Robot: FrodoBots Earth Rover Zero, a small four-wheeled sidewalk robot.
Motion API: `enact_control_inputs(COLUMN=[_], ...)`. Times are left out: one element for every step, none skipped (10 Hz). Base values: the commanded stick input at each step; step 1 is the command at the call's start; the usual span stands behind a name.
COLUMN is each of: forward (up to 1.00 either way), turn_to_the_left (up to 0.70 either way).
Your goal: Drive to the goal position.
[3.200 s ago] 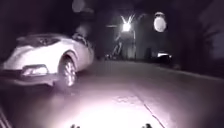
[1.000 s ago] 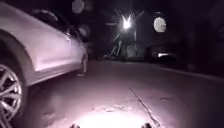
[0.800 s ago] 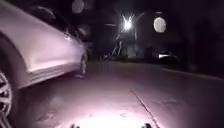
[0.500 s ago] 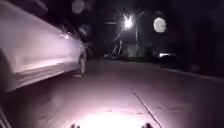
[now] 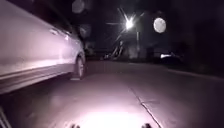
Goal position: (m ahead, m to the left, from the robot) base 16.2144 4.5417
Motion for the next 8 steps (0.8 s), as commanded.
enact_control_inputs(forward=[0.70,0.70,0.70,0.70,0.70,0.70,0.70,0.70], turn_to_the_left=[0.00,0.00,0.00,0.00,0.00,0.00,0.00,0.00])
